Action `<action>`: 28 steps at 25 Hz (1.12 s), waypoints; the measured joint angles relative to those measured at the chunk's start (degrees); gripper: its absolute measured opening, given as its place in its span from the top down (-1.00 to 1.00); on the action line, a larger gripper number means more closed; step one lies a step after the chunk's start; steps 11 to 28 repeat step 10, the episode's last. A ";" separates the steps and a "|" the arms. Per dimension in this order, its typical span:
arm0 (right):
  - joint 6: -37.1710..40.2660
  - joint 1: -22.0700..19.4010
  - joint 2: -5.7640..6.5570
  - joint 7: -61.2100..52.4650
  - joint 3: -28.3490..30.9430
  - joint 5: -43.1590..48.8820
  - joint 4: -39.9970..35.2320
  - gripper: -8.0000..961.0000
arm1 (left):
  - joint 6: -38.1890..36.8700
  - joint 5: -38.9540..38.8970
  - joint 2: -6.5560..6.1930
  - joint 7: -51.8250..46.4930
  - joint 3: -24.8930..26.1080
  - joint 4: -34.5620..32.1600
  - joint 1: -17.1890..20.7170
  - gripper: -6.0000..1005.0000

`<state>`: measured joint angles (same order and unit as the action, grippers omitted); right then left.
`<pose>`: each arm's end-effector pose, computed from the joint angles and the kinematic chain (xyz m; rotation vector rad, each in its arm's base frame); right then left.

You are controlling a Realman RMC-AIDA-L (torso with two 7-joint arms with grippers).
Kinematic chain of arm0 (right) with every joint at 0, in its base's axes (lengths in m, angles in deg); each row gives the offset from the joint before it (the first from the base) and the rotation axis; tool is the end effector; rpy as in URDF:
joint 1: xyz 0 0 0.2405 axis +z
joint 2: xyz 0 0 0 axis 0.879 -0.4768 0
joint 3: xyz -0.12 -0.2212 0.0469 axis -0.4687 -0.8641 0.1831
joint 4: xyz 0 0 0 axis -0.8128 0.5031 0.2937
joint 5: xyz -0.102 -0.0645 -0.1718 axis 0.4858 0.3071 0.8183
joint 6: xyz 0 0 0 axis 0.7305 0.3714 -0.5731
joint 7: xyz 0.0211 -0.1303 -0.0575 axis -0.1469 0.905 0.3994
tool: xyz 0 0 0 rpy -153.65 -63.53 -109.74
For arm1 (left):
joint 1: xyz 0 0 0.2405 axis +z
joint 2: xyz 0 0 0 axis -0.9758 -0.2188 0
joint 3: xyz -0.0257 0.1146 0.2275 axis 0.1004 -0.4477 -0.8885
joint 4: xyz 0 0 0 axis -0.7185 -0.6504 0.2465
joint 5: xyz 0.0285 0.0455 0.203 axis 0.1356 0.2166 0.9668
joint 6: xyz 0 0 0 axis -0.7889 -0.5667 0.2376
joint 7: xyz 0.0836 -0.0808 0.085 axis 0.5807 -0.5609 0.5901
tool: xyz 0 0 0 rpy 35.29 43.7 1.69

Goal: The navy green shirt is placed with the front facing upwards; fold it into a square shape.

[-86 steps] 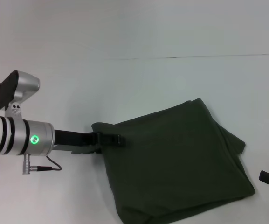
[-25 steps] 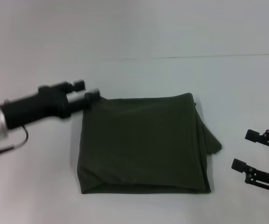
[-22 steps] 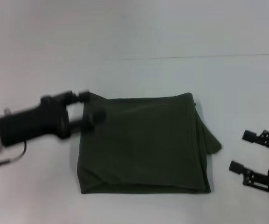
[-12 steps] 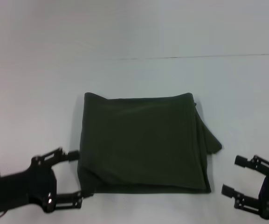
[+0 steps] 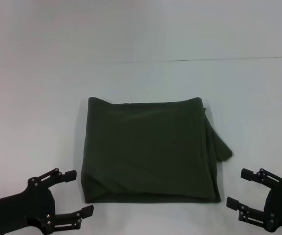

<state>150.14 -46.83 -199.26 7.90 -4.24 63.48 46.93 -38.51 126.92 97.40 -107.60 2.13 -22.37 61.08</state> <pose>0.3485 0.2194 -0.0204 -2.4660 0.4902 0.7350 -0.3148 0.2421 -0.0129 -2.6581 -0.4758 -0.6834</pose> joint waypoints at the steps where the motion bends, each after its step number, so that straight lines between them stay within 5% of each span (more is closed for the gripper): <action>1: -0.13 0.04 0.00 0.00 0.00 0.00 0.04 -0.77 | -0.02 -0.07 0.00 -0.02 0.01 0.05 -0.06 -0.89; 28: -0.38 0.19 -0.11 0.01 0.00 0.02 0.19 -0.77 | -0.24 -0.64 0.00 -0.12 0.12 0.35 -0.42 -0.89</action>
